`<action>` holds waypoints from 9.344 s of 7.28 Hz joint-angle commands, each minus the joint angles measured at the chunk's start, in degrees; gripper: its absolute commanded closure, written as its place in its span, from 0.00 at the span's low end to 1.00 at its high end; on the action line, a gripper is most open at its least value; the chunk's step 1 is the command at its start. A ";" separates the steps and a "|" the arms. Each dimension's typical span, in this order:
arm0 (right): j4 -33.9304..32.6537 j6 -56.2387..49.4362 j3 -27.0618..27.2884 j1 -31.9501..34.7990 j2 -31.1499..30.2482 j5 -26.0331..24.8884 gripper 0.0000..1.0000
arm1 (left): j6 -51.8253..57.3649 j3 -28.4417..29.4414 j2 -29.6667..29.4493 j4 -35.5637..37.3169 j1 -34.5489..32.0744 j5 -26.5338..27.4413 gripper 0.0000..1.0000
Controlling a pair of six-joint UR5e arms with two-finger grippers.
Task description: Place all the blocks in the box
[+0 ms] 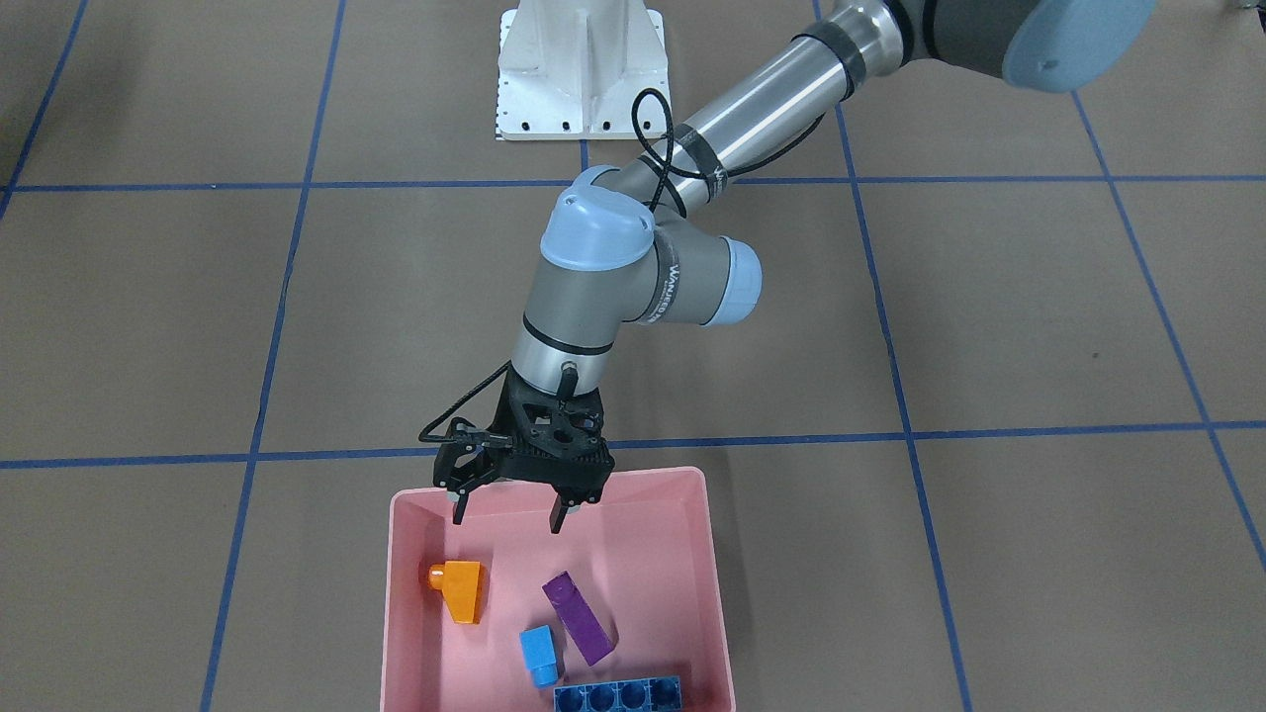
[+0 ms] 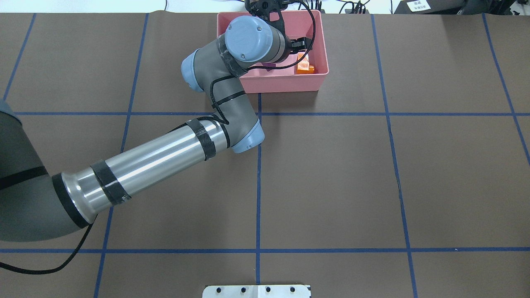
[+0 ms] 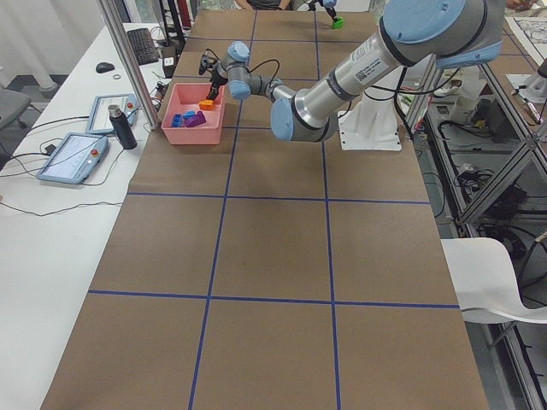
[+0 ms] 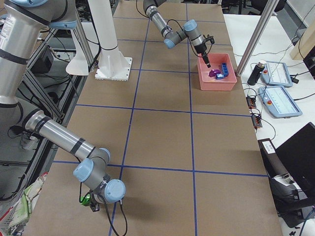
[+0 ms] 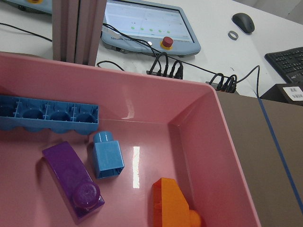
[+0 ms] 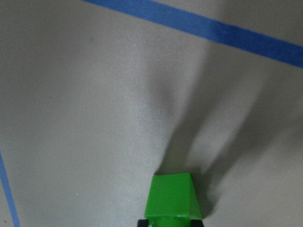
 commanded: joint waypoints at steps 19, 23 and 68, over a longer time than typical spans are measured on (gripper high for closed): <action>1.62 77.28 11.28 -19.66 69.48 -6.99 1.00 | 20.98 -42.21 47.98 22.38 -26.51 -19.16 0.00; 25.71 93.94 -18.69 -31.27 86.56 -18.03 1.00 | 29.50 -42.12 52.55 22.47 -30.56 -19.16 0.00; 10.31 42.39 15.60 11.51 17.51 7.87 0.00 | 75.93 -51.18 74.44 47.96 -52.98 -40.52 0.00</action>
